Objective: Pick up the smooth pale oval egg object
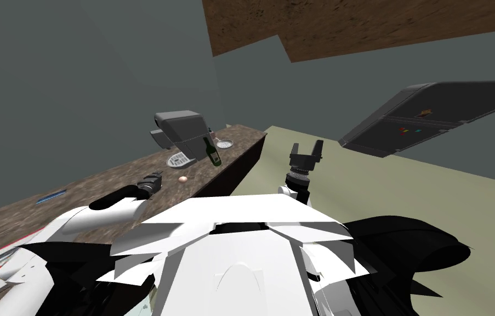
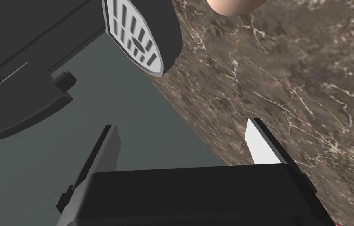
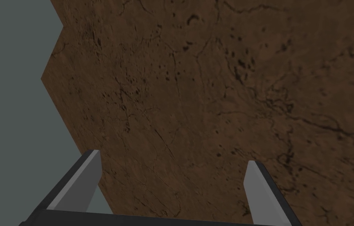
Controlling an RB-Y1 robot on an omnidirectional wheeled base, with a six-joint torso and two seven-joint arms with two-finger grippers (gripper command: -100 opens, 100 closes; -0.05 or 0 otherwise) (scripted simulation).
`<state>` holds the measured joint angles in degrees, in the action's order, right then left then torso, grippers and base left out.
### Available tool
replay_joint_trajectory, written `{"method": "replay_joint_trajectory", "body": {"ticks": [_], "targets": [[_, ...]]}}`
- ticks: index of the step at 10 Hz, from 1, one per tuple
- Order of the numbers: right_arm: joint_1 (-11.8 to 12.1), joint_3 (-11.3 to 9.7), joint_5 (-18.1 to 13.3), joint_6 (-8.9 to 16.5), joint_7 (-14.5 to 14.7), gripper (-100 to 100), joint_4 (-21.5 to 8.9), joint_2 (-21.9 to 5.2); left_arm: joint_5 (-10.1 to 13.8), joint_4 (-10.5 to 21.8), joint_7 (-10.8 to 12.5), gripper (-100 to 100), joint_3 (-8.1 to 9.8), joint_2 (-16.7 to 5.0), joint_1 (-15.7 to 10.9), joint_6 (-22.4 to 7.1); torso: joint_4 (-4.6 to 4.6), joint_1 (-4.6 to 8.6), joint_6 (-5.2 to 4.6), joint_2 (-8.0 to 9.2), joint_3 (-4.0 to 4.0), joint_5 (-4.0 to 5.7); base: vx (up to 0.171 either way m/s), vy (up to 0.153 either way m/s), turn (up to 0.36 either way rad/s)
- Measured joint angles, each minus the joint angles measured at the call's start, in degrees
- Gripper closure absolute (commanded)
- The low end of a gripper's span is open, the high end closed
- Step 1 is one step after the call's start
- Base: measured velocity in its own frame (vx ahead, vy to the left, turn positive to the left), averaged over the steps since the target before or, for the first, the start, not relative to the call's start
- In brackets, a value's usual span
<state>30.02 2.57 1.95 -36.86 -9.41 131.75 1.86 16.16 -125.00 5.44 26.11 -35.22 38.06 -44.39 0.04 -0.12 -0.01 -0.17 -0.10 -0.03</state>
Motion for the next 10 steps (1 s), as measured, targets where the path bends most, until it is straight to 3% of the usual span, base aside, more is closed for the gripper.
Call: {"method": "replay_joint_trajectory", "body": {"ticks": [6,9,10], "targets": [[0.0,0.0,0.0,0.0,0.0,0,0.0,0.0,4.8,1.1,-1.5,-100,-0.99,-5.6,4.2,-9.1,0.02,0.17,0.02,-0.11,-0.06,0.04,0.068,-0.001,-0.133],[0.0,0.0,0.0,0.0,0.0,0,0.0,0.0,6.2,2.6,-2.1,-100,-4.07,-5.3,6.5,-11.8,0.05,0.32,0.03,-0.21,-0.12,0.07,0.080,-0.032,-0.050],[0.0,0.0,0.0,0.0,0.0,0,0.0,0.0,6.2,2.6,-2.0,0,-4.20,-5.3,6.6,-12.0,0.02,0.26,0.03,-0.05,-0.04,0.07,0.008,-0.004,0.001]]}}
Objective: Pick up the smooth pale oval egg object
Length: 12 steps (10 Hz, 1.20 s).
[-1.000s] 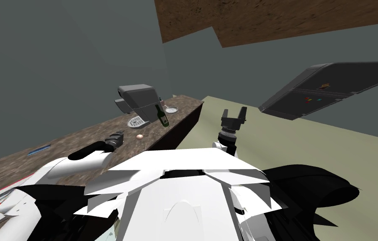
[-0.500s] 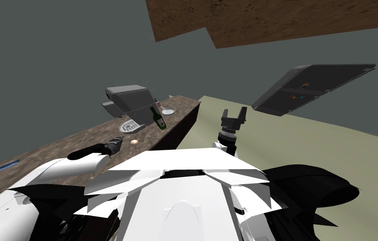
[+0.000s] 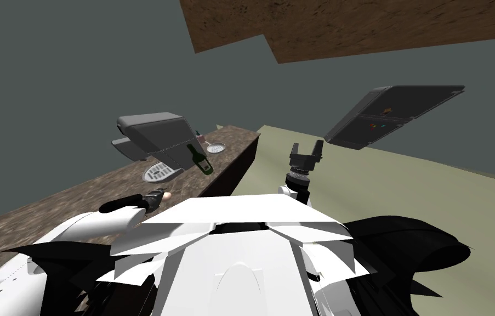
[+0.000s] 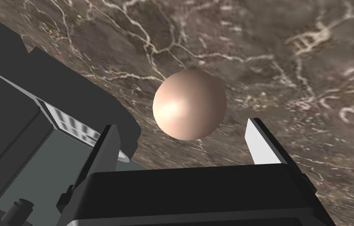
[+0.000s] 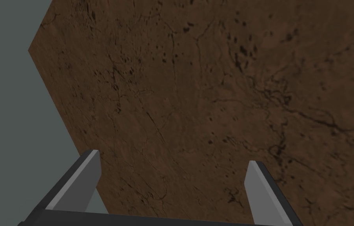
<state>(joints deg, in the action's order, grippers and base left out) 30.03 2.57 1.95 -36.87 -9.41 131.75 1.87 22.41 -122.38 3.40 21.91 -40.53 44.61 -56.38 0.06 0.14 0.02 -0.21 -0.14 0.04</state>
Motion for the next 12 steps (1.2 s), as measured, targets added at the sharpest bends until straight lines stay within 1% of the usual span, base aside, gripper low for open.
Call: {"method": "replay_joint_trajectory", "body": {"ticks": [1,4,7,10,12], "targets": [[0.0,0.0,0.0,0.0,0.0,0,0.0,0.0,0.0,0.0,0.0,-100,0.01,0.0,0.0,0.0,-0.03,-0.06,0.00,0.12,0.08,-0.02,-0.045,0.004,-0.026],[0.0,0.0,0.0,0.0,0.0,0,0.0,0.0,-0.6,3.8,0.1,-100,-1.55,-0.7,-4.7,-1.0,-0.12,-0.10,0.01,0.52,0.31,-0.03,-0.088,-0.004,-0.029],[0.0,0.0,0.0,0.0,0.0,0,0.0,0.0,-1.0,7.5,0.2,-100,-2.90,-1.4,-9.2,-1.9,-0.11,-0.11,0.00,0.48,0.28,-0.03,-0.062,0.000,-0.020],[0.0,0.0,0.0,0.0,0.0,0,0.0,0.0,-1.7,10.3,0.3,-100,-4.17,-1.7,-12.9,-2.6,-0.10,-0.11,0.01,0.43,0.25,-0.05,-0.062,0.000,-0.023],[0.0,0.0,0.0,0.0,0.0,0,0.0,0.0,-2.1,12.6,0.4,-100,-5.17,-2.0,-15.8,-3.2,-0.07,-0.22,-0.01,0.37,0.21,-0.13,-0.062,0.001,-0.022]]}}
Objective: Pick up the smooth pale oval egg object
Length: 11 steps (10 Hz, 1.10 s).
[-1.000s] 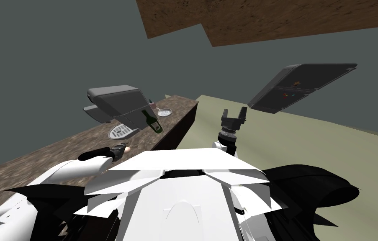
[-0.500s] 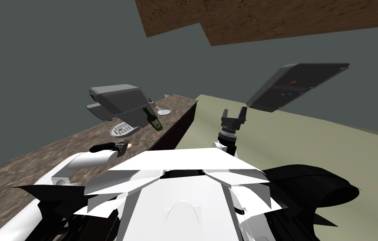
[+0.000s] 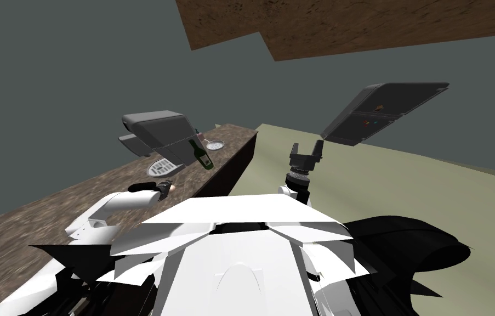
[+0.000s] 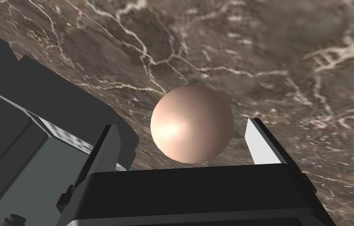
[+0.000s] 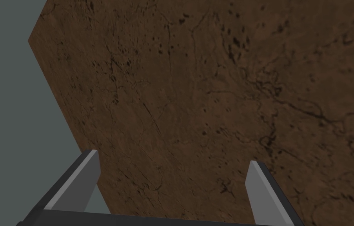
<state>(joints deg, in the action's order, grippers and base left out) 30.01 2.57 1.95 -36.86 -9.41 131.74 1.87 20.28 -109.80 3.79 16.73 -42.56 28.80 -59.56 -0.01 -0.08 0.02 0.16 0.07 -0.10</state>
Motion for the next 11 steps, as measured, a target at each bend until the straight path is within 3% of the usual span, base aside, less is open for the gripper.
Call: {"method": "replay_joint_trajectory", "body": {"ticks": [7,8,11], "targets": [[0.0,0.0,0.0,0.0,0.0,0,0.0,0.0,-1.2,8.5,0.2,-100,-3.43,-1.5,-10.9,-2.3,0.05,-0.19,0.02,-0.05,-0.05,-0.13,-0.065,-0.002,-0.021],[0.0,0.0,0.0,0.0,0.0,0,0.0,0.0,-1.2,8.5,0.2,100,-3.45,-1.5,-11.0,-2.4,0.07,-0.18,0.03,-0.16,-0.11,-0.13,-0.006,0.000,0.007],[0.0,0.0,0.0,0.0,0.0,0,0.0,0.0,-1.2,8.5,0.2,100,-3.44,-1.5,-11.0,-2.4,0.10,-0.17,0.00,-0.29,-0.18,-0.13,0.000,0.000,0.000]]}}
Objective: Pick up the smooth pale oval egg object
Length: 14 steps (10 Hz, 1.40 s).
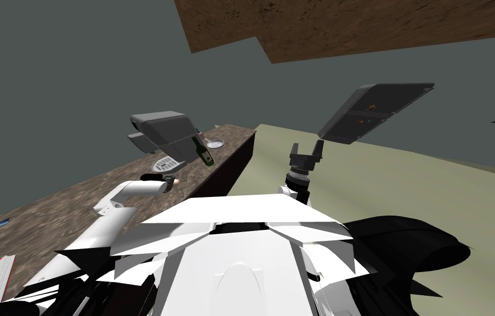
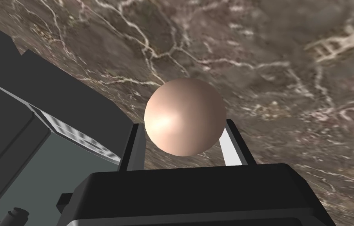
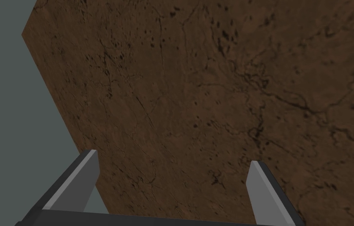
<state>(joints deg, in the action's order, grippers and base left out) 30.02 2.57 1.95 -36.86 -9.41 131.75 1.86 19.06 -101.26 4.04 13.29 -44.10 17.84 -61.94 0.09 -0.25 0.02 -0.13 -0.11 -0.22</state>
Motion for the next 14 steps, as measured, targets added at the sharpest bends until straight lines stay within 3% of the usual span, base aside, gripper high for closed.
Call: {"method": "replay_joint_trajectory", "body": {"ticks": [1,2,3,14], "targets": [[0.0,0.0,0.0,0.0,0.0,0,0.0,0.0,0.0,0.0,0.0,100,-0.01,0.0,0.0,0.0,0.00,0.00,0.00,-0.01,0.00,0.00,0.000,0.000,0.000],[0.0,0.0,0.0,0.0,0.0,0,0.0,0.0,0.0,0.0,0.0,0,-0.01,0.0,0.0,0.0,0.00,0.00,0.01,-0.01,0.00,0.00,0.000,0.000,0.000],[0.0,0.0,0.0,0.0,0.0,0,0.0,0.0,0.0,0.0,0.0,100,-0.01,0.0,0.0,0.0,0.00,0.00,0.01,-0.01,0.00,0.00,0.050,0.000,0.023],[0.0,0.0,0.0,0.0,0.0,0,0.0,0.0,2.3,-13.4,-0.5,100,5.63,2.3,16.9,3.8,0.02,0.02,0.01,-0.19,-0.10,0.06,0.077,0.002,0.027]]}}
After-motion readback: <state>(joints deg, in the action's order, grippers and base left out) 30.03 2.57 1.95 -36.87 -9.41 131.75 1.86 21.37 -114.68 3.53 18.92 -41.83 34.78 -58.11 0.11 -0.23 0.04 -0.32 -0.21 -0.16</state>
